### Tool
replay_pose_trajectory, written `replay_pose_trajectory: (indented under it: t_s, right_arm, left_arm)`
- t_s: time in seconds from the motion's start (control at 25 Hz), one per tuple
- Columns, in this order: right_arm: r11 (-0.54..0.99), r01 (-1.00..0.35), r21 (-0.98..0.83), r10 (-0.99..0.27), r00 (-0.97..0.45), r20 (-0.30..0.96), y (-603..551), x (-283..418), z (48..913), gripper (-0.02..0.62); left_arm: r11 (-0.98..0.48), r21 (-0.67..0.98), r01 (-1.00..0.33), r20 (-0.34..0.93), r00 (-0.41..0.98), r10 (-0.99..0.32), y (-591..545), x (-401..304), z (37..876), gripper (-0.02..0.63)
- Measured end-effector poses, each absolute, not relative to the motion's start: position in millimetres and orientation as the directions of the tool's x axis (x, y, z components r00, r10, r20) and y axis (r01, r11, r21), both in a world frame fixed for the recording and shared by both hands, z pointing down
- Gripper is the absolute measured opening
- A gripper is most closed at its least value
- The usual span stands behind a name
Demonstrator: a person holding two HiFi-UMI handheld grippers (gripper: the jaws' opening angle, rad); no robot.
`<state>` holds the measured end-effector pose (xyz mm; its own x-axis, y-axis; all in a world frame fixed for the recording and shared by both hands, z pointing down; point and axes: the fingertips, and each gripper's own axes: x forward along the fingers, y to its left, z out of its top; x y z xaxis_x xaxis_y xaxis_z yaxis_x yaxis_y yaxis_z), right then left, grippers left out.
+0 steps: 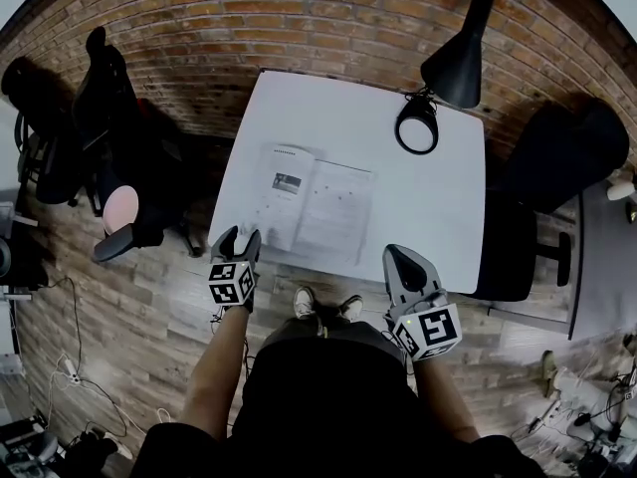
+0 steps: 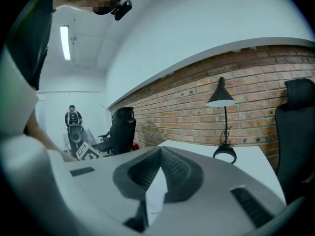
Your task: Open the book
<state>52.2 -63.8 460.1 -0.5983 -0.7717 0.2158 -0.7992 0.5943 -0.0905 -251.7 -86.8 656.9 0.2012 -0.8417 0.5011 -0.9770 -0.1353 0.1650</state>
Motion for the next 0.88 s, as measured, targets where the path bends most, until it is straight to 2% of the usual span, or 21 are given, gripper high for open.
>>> replay_pose_trajectory:
  t_s: [0.2, 0.48, 0.64, 0.88]
  right_arm:
    - [0.572, -0.815, -0.098, -0.791, -0.579, 0.196, -63, 66, 454, 0.014]
    - [0.543, -0.830, -0.125, -0.813, -0.557, 0.168, -69, 82, 448, 0.014]
    - [0.536, -0.833, -0.137, -0.817, -0.553, 0.164, -71, 88, 450, 0.014]
    - [0.523, -0.840, -0.146, -0.825, -0.542, 0.162, -76, 96, 452, 0.014]
  left_arm:
    - [-0.150, 0.152, -0.977, 0.508, 0.207, -0.836, -91, -246, 655, 0.214]
    - [-0.193, 0.117, -0.974, 0.488, 0.226, -0.843, -106, -231, 639, 0.131]
    - [-0.231, 0.099, -0.968, 0.487, 0.250, -0.837, -112, -217, 632, 0.052]
    - [-0.283, 0.115, -0.952, 0.458, 0.303, -0.836, -130, -190, 606, 0.026]
